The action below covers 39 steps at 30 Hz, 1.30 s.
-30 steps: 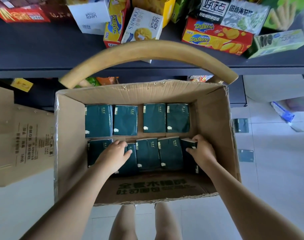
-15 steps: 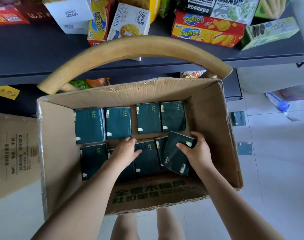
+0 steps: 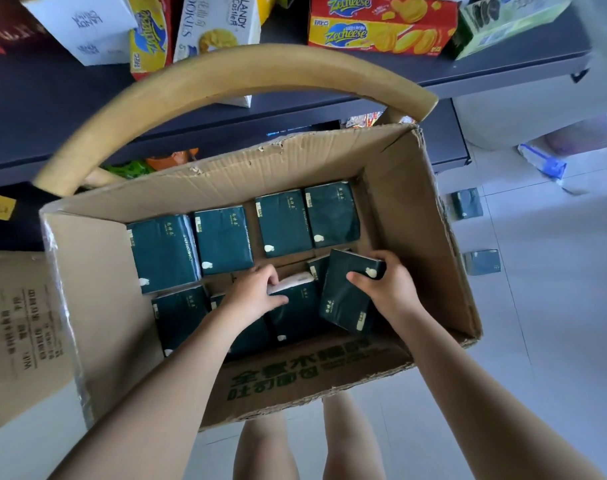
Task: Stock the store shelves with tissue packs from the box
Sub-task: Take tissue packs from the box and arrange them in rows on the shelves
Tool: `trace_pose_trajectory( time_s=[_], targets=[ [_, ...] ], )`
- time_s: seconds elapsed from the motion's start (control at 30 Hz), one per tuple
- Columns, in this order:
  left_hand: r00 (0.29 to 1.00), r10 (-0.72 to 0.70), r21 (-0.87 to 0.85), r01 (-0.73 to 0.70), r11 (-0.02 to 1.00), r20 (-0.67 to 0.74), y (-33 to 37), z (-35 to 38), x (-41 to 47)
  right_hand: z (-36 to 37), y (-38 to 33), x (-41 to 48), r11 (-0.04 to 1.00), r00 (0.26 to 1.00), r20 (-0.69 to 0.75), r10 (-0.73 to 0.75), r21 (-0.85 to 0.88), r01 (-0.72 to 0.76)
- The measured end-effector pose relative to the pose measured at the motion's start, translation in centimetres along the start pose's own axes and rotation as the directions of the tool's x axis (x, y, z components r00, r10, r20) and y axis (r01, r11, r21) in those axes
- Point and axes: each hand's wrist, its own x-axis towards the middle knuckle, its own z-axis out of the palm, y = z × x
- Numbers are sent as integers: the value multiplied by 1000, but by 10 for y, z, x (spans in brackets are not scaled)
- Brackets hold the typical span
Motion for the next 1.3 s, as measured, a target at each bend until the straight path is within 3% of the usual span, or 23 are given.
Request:
trace_pose_trajectory(
  time_s=[0.23,0.43,0.67,0.87,1.1,1.3],
  targets=[
    [992,-124,-361,117,925,3,-3,-28,-28,-14,-9,-14,978,999,-45,21,207,-12],
    [979,-175,-517,96,851,-106,-2,-82,-83,-31,-44,-49,930,1000,-31,-2,368,13],
    [931,-170,-682,-104,724,-322,35,-145,-165,-87,-110,-108,844,985,-120,-126,508,170],
    [880,-160,-764,-282,581,-447,87,-183,-232,-164,-158,-152,827,940,-154,-304,448,340],
    [750,-163,-716,-508,479,-641,172,-203,-288,-260,-183,-195,722,855,-131,-502,480,498],
    [657,-267,-706,-684,184,-705,261,-208,-328,-336,-184,-232,598,758,-202,-621,503,624]
  ],
)
